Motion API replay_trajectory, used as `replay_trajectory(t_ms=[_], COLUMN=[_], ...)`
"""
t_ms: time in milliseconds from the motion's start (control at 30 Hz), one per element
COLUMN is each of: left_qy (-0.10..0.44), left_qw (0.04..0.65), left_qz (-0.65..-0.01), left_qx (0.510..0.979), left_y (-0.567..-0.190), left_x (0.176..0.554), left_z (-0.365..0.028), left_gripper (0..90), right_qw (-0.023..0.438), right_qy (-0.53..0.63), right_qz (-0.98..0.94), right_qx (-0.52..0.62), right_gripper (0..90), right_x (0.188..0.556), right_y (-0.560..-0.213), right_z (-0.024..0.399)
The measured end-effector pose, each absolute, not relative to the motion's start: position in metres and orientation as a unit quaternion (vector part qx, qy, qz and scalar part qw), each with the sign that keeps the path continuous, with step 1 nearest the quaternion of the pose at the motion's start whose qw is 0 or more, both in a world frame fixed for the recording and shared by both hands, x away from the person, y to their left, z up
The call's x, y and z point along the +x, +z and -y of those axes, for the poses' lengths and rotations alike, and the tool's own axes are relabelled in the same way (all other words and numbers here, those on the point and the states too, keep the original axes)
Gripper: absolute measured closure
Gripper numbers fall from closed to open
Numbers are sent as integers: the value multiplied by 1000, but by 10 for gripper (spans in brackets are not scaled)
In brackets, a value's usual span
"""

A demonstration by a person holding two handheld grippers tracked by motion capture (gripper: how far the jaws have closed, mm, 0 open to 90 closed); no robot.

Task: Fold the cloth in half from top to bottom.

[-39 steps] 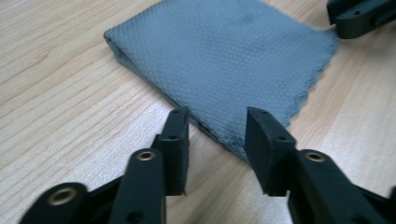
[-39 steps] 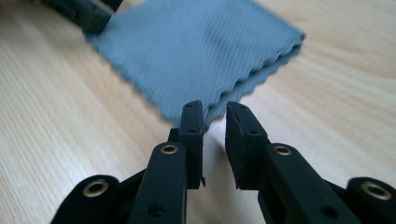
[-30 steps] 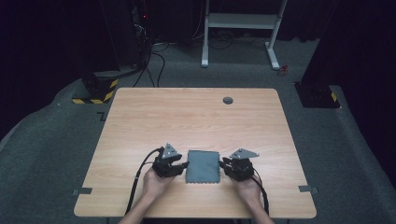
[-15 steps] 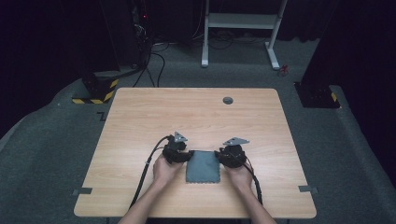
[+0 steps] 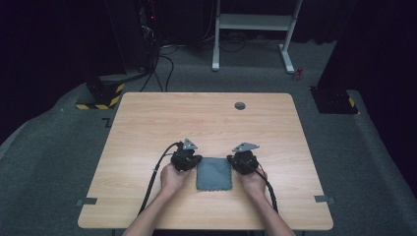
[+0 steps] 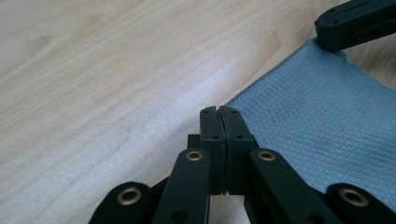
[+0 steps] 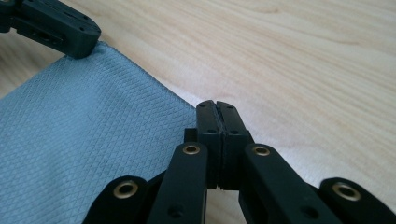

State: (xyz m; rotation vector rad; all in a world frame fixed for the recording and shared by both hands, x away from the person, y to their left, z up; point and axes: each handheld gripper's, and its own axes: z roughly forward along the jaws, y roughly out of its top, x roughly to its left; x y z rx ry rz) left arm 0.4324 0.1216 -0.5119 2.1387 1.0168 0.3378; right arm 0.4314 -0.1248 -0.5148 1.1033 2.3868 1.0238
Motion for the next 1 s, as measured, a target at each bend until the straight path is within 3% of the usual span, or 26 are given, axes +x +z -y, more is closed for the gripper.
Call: replay_trajectory(t_ms=[367, 433, 467, 500, 600, 800, 1000], left_qy=[164, 167, 166, 161, 161, 148, 143], left_qw=[355, 351, 354, 363, 380, 373, 376], left_qz=[-417, -425, -430, -431, -412, -368, -377], left_qx=[821, 817, 814, 810, 812, 839, 834], left_y=[-515, -515, -514, -513, -506, -511, -520], left_x=[456, 458, 457, 453, 438, 410, 403], left_z=[-118, -118, -119, -121, -124, -117, -127], left_gripper=[884, 854, 795, 723, 649, 632, 632], right_qw=[174, 171, 172, 167, 164, 139, 130], right_qy=[335, 332, 336, 346, 378, 384, 380], right_qz=[-836, -835, -831, -825, -822, -848, -845], right_qx=[399, 403, 410, 414, 393, 339, 353], right_gripper=[888, 830, 792, 781, 799, 808, 773], right_x=[463, 466, 466, 464, 447, 416, 412], right_y=[-514, -515, -514, -511, -502, -507, -520], right_z=[111, 111, 113, 115, 116, 102, 114])
